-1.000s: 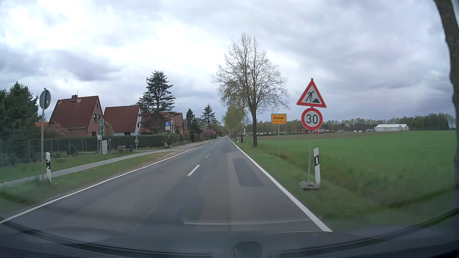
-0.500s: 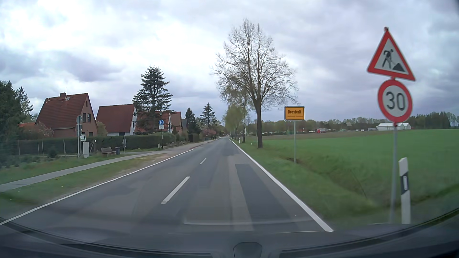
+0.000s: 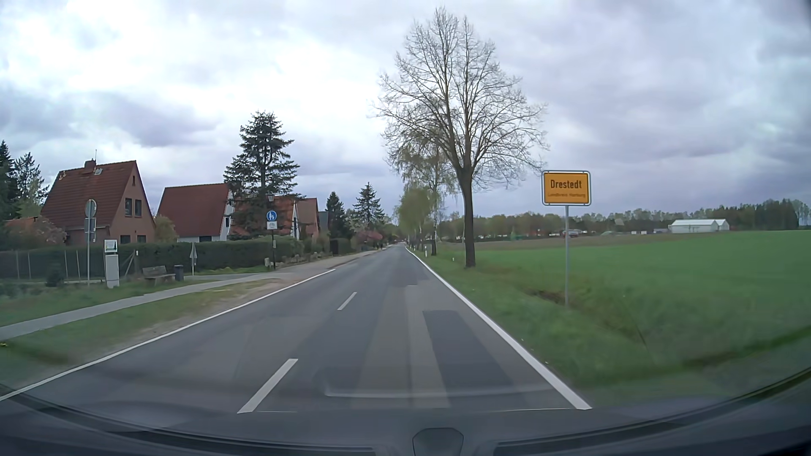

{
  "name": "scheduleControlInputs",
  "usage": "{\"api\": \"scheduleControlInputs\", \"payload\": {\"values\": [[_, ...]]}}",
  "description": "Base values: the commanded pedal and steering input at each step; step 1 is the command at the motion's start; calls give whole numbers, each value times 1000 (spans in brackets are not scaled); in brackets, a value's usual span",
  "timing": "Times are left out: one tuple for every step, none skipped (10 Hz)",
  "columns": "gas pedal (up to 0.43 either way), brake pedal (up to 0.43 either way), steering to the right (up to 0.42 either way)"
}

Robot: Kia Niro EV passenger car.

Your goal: Follow the waypoints while adhering to traffic rules and regulations

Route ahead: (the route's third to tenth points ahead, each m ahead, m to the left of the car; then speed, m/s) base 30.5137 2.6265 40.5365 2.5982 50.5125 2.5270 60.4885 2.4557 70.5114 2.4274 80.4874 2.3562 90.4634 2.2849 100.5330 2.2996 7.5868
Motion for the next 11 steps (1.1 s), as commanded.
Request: {"api": "scheduleControlInputs", "payload": {"values": [[0, 49, -5], [0, 24, -4], [0, 12, -4], [0, 0, -3], [0, 0, -2], [0, 0, -2], [0, 0, -1], [0, 0, -1], [0, 0, -1], [0, 0, 0], [0, 0, 0]]}}
